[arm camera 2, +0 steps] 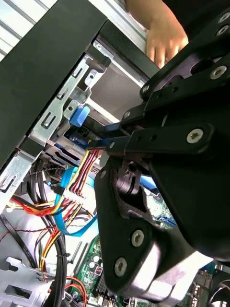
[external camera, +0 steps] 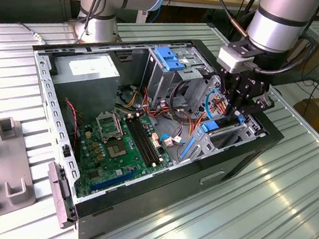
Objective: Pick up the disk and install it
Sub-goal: 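Insert the first disk wire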
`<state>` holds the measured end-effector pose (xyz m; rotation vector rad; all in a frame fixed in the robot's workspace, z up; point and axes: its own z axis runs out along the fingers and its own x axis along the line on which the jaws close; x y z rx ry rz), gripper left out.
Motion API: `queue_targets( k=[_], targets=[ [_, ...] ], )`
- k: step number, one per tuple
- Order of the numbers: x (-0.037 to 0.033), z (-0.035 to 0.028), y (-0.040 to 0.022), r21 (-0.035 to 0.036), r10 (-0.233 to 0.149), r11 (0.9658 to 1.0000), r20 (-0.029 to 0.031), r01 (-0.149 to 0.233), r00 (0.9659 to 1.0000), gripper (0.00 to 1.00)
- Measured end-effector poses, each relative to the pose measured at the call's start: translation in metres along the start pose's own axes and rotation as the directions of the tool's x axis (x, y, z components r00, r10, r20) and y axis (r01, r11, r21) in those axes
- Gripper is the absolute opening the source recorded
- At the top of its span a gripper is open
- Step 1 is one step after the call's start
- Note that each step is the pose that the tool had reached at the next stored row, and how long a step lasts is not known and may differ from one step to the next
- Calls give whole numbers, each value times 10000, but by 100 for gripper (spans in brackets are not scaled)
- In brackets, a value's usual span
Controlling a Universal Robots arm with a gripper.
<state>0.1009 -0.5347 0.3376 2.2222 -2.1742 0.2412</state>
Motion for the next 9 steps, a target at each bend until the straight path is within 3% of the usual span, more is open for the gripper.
queue_targets(
  k=[1, 4, 6, 9],
  targets=[
    [0, -1, 0, 0, 1, 10000, -1, -1, 10000, 24],
    [5, -39, -3, -1, 0, 10000, -7, 0, 10000, 24],
    [13, -102, -10, -1, 0, 10000, -8, 0, 10000, 24],
    [14, -112, -11, 0, 1, 10000, -3, -1, 10000, 23]
  ],
)
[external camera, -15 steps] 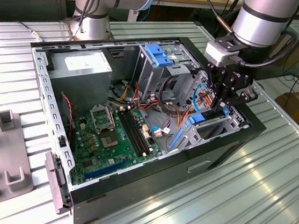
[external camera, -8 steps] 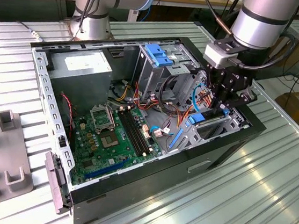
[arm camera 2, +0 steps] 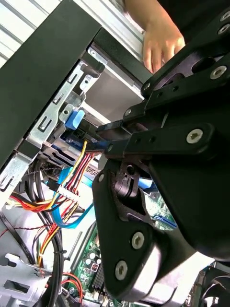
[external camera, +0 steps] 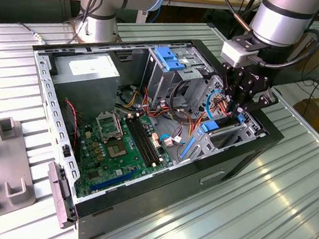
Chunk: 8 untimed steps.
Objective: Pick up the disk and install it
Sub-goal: 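Insert the first disk wire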
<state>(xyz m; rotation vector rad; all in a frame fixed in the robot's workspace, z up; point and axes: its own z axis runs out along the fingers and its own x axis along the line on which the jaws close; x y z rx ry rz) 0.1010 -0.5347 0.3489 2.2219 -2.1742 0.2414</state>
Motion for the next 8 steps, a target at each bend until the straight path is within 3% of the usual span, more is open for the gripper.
queue_targets(
  k=[1, 3, 8],
  targets=[
    [0, -2, 0, 0, -1, 10000, -3, 1, 10000, 23],
    [0, -3, 0, -1, 0, 10000, -3, 0, 10000, 11],
    [1, -5, 0, -1, -1, 10000, -3, 1, 10000, 11]
  ],
)
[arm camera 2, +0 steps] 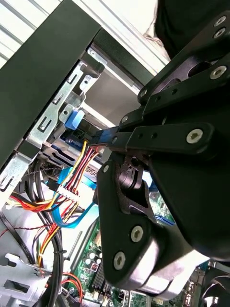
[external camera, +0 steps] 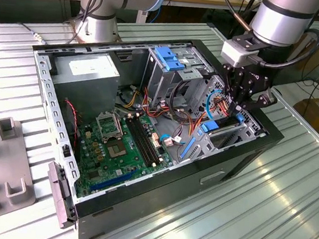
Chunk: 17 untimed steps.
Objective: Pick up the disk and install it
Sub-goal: 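Insert the second disk wire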
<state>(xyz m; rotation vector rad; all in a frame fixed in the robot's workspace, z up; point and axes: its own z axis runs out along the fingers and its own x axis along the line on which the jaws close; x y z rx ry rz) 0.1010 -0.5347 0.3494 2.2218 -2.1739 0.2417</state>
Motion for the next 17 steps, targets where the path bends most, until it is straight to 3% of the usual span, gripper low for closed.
queue_targets(
  k=[10, 14, 17],
  targets=[
    [3, -27, -2, -3, -1, 10000, -4, 1, 10000, 11],
    [6, -46, -3, -69, -8, 10000, 4, 8, 10000, 11],
    [13, -110, -10, -108, -13, 9999, 7, 13, 10000, 11]
  ],
)
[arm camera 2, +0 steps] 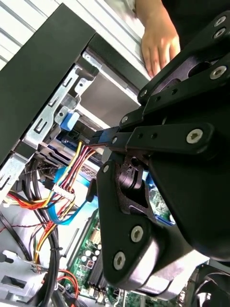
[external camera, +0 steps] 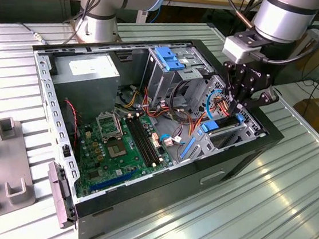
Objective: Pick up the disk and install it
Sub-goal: 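Insert the second disk wire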
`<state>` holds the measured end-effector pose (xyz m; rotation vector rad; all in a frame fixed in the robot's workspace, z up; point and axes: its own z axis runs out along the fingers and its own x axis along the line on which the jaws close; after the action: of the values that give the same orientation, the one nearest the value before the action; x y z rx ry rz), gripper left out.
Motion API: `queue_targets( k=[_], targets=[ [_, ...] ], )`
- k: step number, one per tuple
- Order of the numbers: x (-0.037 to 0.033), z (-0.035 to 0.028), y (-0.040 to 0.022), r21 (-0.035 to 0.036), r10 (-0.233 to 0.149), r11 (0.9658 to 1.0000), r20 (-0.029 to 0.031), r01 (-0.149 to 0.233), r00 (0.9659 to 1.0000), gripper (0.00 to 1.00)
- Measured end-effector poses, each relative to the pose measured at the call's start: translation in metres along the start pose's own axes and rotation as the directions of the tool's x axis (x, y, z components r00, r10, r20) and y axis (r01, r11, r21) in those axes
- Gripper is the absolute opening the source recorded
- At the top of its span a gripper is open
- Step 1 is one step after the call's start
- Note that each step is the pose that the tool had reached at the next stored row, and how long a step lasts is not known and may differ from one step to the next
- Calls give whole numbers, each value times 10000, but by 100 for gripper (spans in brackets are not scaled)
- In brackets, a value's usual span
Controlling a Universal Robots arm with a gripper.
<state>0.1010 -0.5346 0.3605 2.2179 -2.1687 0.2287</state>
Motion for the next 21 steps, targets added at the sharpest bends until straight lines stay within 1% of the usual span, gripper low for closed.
queue_targets(
  k=[1, 2, 4, 6, 8, 10, 13, 15, 17, 20, 21],
  targets=[
    [2, -49, -5, -57, -8, 10000, 2, 8, 10000, 11],
    [0, -84, -8, -95, -11, 10000, 3, 12, 10000, 11],
    [-4, -132, -14, -125, -15, 9999, 7, 15, 10000, 11],
    [-13, -198, -20, -167, -21, 9999, 8, 21, 10000, 11],
    [-22, -229, -23, -187, -22, 9998, 9, 22, 10000, 11],
    [-29, -269, -27, -192, -24, 9998, 8, 24, 10000, 11],
    [-65, -299, -31, -199, -27, 9998, 10, 27, 10000, 11],
    [-110, -309, -32, -218, -28, 9998, 10, 28, 10000, 11],
    [-121, -311, -31, -266, -33, 9996, 12, 34, 10000, 11],
    [-141, -319, -32, -369, -47, 9993, 15, 48, 10000, 11],
    [-152, -326, -32, -391, -50, 9992, 16, 51, 10000, 11]
  ],
)
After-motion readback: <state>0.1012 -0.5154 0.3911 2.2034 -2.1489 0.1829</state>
